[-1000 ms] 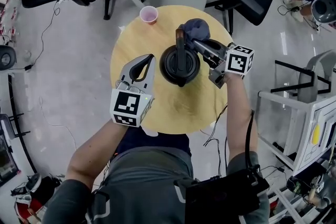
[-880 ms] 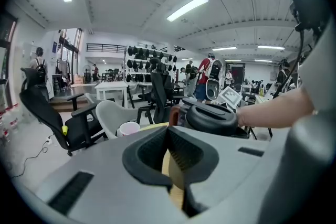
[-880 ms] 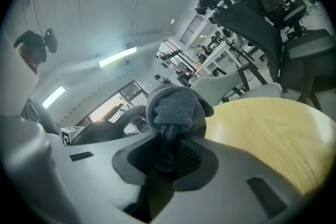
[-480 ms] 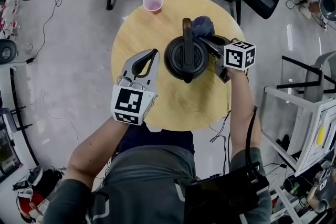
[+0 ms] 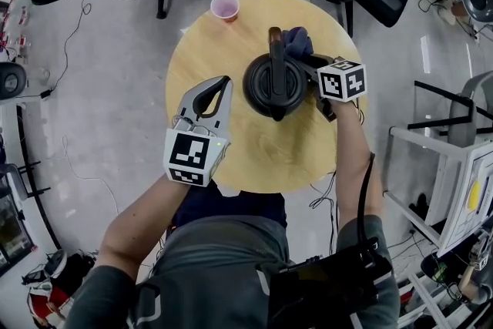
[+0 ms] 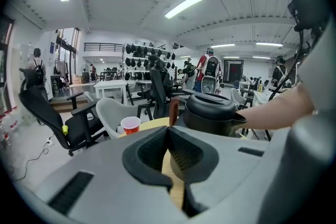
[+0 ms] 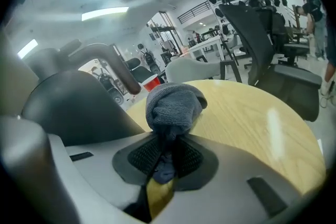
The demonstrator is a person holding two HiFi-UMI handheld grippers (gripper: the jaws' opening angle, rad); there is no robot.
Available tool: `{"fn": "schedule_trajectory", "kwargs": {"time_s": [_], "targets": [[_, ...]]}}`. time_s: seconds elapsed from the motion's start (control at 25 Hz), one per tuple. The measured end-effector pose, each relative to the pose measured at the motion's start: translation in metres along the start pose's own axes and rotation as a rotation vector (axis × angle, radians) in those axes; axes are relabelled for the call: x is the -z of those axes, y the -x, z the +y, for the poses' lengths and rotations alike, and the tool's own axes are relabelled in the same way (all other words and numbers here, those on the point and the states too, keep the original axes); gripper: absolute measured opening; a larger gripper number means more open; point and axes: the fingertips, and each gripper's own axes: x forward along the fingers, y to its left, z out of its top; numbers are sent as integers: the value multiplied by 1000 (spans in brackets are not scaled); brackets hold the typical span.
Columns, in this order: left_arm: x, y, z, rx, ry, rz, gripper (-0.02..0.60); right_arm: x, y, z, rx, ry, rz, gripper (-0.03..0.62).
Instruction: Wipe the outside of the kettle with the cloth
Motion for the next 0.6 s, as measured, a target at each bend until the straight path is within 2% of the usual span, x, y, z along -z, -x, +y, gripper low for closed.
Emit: {"fn": "schedule_trajectory", "kwargs": {"time_s": [0.28, 0.6], "targets": [[-14, 17, 2, 22, -15, -10, 9, 18, 22, -4, 47, -107, -6, 81], [-30, 35, 0, 81, -45, -12, 9, 61, 62, 30, 154, -125, 42, 81]]}}
